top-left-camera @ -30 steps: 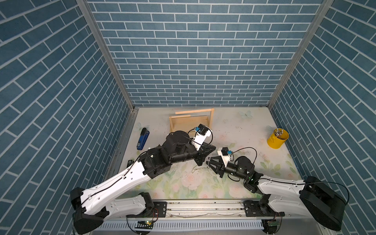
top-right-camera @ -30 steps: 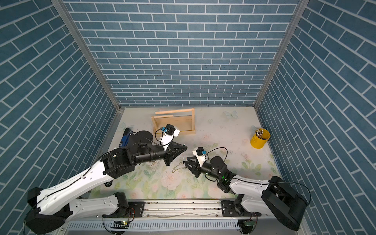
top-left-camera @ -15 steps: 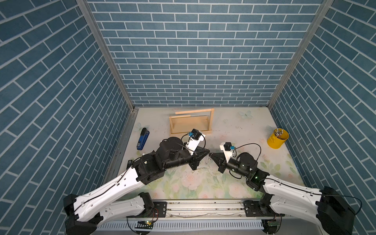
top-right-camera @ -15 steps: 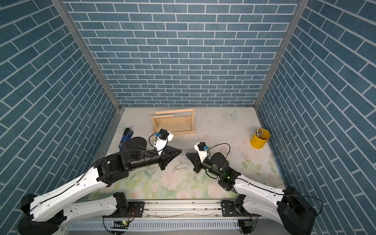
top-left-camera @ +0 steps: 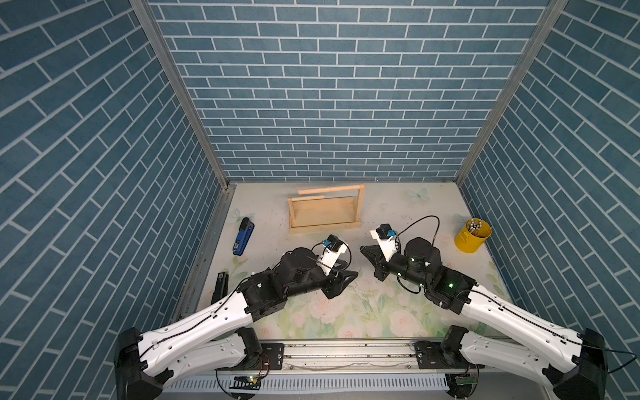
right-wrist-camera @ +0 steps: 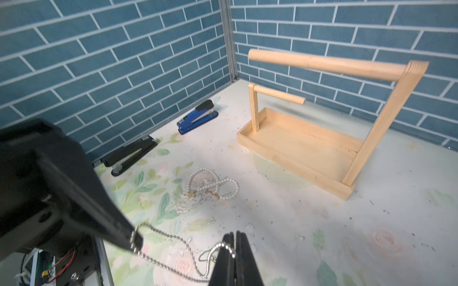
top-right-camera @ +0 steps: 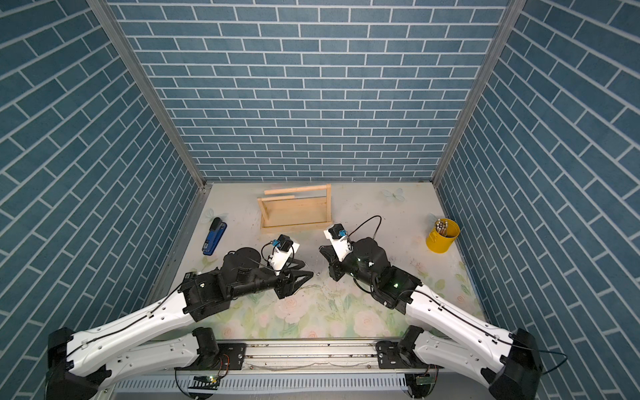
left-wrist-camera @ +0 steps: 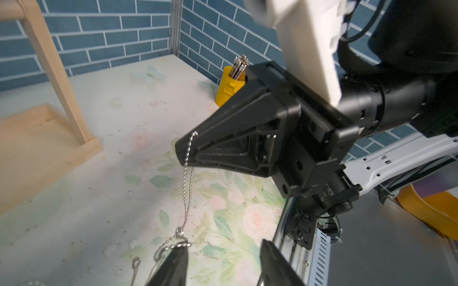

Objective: Hang the necklace on the jewelry display stand
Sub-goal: Adjust the necklace.

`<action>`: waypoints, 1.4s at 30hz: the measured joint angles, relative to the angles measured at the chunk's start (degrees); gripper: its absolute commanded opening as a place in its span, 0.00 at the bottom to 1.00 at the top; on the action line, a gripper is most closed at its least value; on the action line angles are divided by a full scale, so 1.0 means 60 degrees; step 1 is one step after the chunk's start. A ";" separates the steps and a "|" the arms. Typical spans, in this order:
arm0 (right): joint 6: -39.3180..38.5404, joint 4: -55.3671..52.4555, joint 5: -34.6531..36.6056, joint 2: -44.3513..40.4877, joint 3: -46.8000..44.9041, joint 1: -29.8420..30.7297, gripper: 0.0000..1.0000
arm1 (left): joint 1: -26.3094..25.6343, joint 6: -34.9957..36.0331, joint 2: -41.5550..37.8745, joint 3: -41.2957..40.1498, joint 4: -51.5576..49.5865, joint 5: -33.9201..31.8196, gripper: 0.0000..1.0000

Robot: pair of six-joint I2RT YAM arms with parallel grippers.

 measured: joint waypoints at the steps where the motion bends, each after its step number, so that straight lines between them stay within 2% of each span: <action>1: -0.0025 -0.0248 0.0076 0.0073 0.0120 0.0058 0.00 | 0.0000 0.0029 -0.0044 -0.0044 0.0073 -0.0062 0.62; 6: -0.0186 -0.1049 0.0379 0.0386 0.0834 0.0324 0.00 | 0.0000 0.0204 -0.0444 -0.0448 0.0160 -0.0481 0.63; 11: -0.0240 -0.1468 0.0871 0.0576 0.1406 0.0583 0.00 | 0.0000 0.0506 -0.0554 -0.0474 0.0157 -0.1056 0.69; 20: -0.0237 -0.1836 0.1770 0.0459 0.2160 0.0645 0.00 | 0.0000 0.0871 -0.0539 -0.0998 -0.0117 -0.1902 0.67; 26: -0.0240 -0.2011 0.1708 0.0521 0.2681 0.0667 0.00 | 0.0000 0.0889 -0.0437 -0.1155 -0.0055 -0.2109 0.59; 34: -0.0240 -0.2382 0.1592 0.1082 0.2703 0.0827 0.00 | 0.0000 0.0790 0.0135 -0.0663 0.1534 -0.1810 0.42; 42: -0.0299 -0.2761 0.1585 0.1574 0.3184 0.1027 0.00 | 0.0000 0.0838 0.0820 -0.0222 0.2721 -0.1752 0.36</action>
